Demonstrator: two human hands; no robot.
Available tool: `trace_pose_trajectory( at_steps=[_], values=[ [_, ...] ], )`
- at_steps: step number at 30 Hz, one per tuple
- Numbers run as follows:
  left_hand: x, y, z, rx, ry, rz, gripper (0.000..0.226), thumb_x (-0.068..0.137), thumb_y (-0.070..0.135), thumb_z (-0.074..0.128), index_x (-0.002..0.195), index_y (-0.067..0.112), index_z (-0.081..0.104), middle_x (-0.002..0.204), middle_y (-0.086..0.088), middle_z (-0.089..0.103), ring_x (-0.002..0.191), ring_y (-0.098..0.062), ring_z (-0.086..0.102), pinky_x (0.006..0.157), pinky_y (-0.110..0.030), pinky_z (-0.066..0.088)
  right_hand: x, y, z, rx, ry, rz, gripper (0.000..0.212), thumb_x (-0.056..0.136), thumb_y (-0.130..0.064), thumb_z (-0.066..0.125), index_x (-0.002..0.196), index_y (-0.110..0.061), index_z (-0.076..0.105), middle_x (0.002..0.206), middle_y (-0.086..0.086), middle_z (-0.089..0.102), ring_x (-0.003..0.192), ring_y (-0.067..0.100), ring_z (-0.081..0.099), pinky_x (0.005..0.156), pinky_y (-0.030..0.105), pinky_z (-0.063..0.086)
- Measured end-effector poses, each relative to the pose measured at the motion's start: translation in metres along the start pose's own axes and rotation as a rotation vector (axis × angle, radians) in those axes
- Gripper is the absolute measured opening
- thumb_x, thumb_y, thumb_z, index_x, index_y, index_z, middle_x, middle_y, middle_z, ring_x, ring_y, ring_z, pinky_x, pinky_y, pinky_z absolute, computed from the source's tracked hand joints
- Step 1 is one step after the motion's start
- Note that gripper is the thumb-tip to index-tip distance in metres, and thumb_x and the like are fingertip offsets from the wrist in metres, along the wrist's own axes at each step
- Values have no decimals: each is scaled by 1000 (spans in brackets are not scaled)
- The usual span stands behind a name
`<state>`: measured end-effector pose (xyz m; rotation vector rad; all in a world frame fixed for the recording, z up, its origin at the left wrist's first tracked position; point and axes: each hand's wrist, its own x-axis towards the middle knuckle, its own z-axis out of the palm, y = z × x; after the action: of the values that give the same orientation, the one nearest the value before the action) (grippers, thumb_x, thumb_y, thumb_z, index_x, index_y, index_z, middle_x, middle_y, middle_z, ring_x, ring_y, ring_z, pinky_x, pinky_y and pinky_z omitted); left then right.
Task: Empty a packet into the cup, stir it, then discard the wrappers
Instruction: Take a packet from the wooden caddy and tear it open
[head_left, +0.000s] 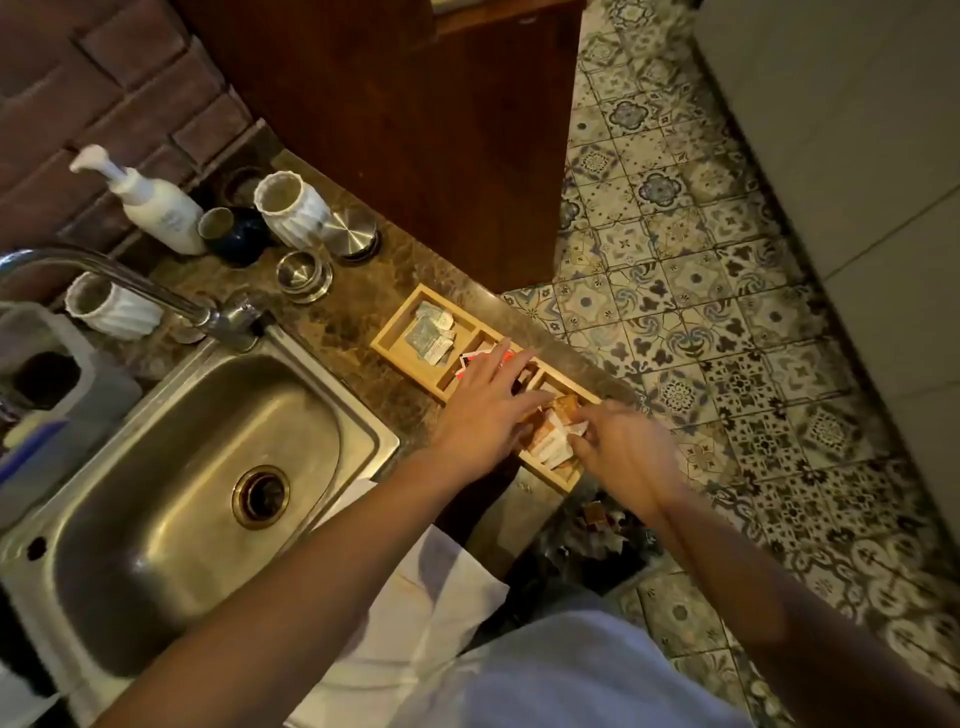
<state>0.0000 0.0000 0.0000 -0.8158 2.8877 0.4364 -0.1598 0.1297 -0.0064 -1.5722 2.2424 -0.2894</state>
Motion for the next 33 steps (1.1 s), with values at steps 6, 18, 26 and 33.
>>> trace_pose_trajectory(
  at_steps=[6, 18, 26, 33],
  values=[
    [14, 7, 11, 64, -68, 62, 57, 83, 34, 81, 136, 41, 61, 170, -7, 24, 158, -38, 5, 124, -57, 5, 9, -15, -4, -33, -70, 67, 31, 91, -42, 69, 120, -31, 72, 107, -3, 75, 92, 19, 72, 75, 37, 61],
    [21, 7, 18, 151, -100, 11, 33, 79, 38, 82, 110, 27, 76, 167, -7, 29, 158, -39, 2, 125, -59, 6, 18, -9, 19, -70, -106, 95, 38, 88, -47, 69, 122, -29, 67, 97, -3, 78, 93, 23, 74, 74, 35, 56],
    [17, 6, 17, 141, -95, 9, 34, 79, 38, 83, 109, 23, 76, 165, -8, 33, 158, -39, 3, 126, -61, 11, 19, -11, 31, -74, -126, 96, 39, 87, -47, 70, 120, -27, 62, 96, 0, 76, 89, 26, 74, 64, 32, 46],
    [15, 6, 16, 155, -94, 12, 34, 81, 39, 82, 111, 25, 75, 163, -9, 36, 158, -38, 5, 125, -61, 13, 30, -12, 29, -81, -197, 124, 23, 90, -43, 68, 104, -25, 66, 91, 0, 71, 87, 25, 70, 64, 31, 44]
  ],
)
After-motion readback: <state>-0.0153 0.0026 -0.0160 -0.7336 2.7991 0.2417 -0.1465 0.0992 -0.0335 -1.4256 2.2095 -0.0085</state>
